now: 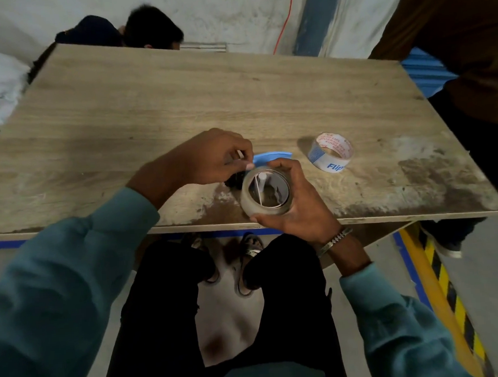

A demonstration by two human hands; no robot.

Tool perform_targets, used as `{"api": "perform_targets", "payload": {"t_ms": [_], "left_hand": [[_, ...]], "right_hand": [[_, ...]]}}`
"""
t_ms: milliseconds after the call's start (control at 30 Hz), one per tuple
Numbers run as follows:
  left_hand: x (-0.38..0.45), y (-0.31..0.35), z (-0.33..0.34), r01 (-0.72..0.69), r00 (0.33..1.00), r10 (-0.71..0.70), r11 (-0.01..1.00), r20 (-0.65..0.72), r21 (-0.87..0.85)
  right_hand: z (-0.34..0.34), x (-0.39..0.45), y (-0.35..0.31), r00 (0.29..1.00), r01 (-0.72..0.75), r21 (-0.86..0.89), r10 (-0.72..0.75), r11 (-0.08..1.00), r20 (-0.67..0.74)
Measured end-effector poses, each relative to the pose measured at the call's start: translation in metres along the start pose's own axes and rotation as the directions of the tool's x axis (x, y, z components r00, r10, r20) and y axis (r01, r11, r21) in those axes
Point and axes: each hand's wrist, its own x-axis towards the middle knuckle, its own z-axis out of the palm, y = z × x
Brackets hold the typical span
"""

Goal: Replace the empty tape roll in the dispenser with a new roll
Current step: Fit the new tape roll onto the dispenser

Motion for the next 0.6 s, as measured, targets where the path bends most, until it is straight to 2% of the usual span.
{"api": "perform_targets", "payload": {"t_ms": [100,167,267,433,533,600], "left_hand": [[-0.006,0.002,0.001,-0.004,0.996,0.006,1.0,-0.092,0.02],[-0.016,0.002,0.01,0.04,0.982,-0.041,0.999,-0.182,-0.007],[-0.032,0.007,0.03,0.151,0.935,-0.14,0.988,-0.326,0.01],[-0.039,0.024,0.053,0.257,0.853,-0.19,0.963,-0.486,0.075],[-0.033,0.032,0.063,0.343,0.817,-0.235,0.932,-0.526,0.116],[-0.031,0.033,0.067,0.348,0.799,-0.23,0.93,-0.556,0.116]], "right_hand": [[0.001,0.0,0.005,1.0,-0.014,0.01,0.014,1.0,-0.021],[0.0,0.0,0.01,0.999,-0.025,0.016,0.025,1.0,-0.038],[0.002,-0.002,0.014,0.997,-0.051,0.043,0.053,0.998,-0.053],[0.009,-0.003,0.017,0.995,-0.045,0.033,0.048,0.998,-0.086],[0.009,-0.004,0.011,0.995,-0.021,-0.109,0.01,0.994,-0.1],[0.012,-0.006,0.004,0.993,-0.021,-0.208,-0.004,0.978,-0.117]]}}
